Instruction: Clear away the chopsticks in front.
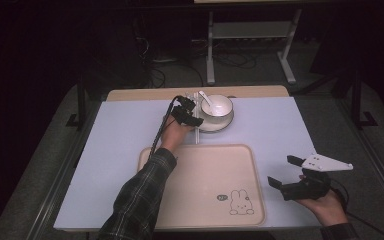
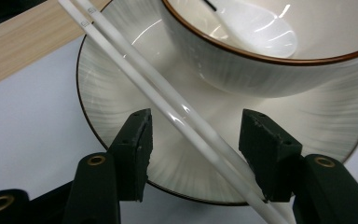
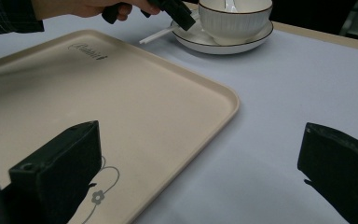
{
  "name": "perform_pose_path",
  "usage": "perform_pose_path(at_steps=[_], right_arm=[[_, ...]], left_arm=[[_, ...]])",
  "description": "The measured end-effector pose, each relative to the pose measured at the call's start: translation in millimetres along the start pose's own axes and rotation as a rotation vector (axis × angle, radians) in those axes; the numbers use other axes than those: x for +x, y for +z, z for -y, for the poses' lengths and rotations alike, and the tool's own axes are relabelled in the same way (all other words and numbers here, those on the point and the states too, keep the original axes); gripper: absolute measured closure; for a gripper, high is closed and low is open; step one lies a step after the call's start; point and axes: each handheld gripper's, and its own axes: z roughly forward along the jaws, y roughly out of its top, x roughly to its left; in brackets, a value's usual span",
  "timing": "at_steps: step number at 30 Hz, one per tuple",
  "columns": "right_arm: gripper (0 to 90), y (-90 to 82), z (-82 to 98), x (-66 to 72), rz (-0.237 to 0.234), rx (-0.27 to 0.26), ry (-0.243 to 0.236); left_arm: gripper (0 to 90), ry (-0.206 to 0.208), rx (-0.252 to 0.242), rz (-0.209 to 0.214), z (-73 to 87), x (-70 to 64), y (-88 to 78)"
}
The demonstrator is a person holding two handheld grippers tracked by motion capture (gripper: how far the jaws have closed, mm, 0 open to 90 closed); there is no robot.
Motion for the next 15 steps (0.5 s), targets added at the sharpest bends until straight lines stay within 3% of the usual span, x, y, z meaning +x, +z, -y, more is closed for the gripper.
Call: perform_pose_path(at_steps=[15], right_arm=[[0.0, -1.3, 0.2, -1.7, -0.002, -0.006, 0.007]], left_arm=[[59.9, 0.024, 0.013, -0.082, -10.9, 1.5, 6.3]])
